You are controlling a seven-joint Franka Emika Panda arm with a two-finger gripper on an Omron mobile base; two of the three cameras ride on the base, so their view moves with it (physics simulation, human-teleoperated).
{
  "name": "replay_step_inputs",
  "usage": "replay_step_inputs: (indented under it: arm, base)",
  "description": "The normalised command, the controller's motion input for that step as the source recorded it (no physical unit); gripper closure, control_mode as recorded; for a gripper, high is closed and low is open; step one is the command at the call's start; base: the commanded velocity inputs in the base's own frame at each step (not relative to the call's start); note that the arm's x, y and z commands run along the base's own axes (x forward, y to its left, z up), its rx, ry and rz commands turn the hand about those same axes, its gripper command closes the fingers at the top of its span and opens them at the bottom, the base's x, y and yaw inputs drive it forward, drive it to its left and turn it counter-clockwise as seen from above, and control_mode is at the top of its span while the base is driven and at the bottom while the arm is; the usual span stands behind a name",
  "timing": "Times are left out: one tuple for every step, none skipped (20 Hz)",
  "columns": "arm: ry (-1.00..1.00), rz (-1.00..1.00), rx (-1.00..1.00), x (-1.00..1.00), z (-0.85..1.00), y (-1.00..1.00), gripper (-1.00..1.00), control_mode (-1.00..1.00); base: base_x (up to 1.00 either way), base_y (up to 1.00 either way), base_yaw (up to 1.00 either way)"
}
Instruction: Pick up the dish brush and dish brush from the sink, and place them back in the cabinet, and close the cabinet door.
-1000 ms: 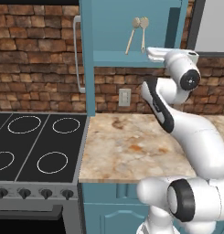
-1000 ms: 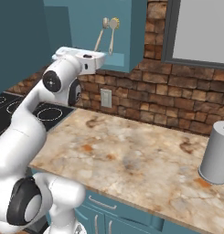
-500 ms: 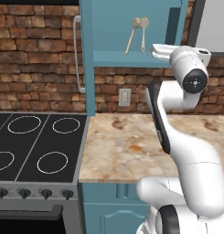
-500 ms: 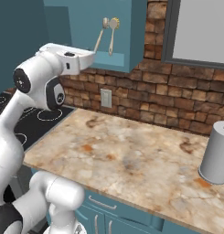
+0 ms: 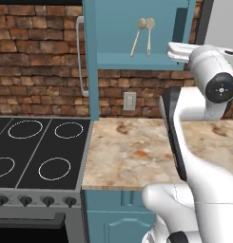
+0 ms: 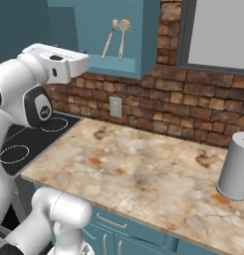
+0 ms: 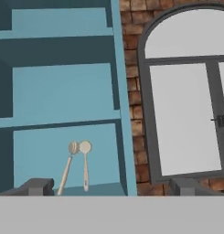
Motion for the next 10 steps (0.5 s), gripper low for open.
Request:
replay_step_inputs:
  arm:
    - [-0.05,0.00,0.00,-0.66,0.00,0.00,-1.00,-1.00]
    - [-0.07,0.00,0.00,-0.66,0.00,0.01,-1.00,-1.00]
    - [-0.07,0.00,0.00,-0.65,0.00,0.07,-1.00,-1.00]
    - [-0.06,0.00,0.00,-0.61,0.00,0.11,-1.00,-1.00]
    - [-0.07,0.00,0.00,-0.61,0.00,0.14,-1.00,-1.00]
    - [-0.05,0.00,0.00,-0.62,0.01,0.15,-1.00,-1.00]
    - [-0.04,0.00,0.00,-0.62,0.02,0.17,-1.00,-1.00]
    - [-0.02,0.00,0.00,-0.61,0.00,0.19,-1.00,-1.00]
    - [-0.02,0.00,0.00,-0.61,0.03,0.21,-1.00,-1.00]
    - [0.00,0.00,0.00,-0.61,0.06,0.26,-1.00,-1.00]
  base:
    - [0.00,0.00,0.00]
    - [0.00,0.00,0.00]
    - [0.00,0.00,0.00]
    - [0.00,0.00,0.00]
    - [0.00,0.00,0.00]
    - [0.00,0.00,0.00]
    - [0.00,0.00,0.00]
    - [0.00,0.00,0.00]
    - [0.00,0.00,0.00]
    - [0.00,0.00,0.00]
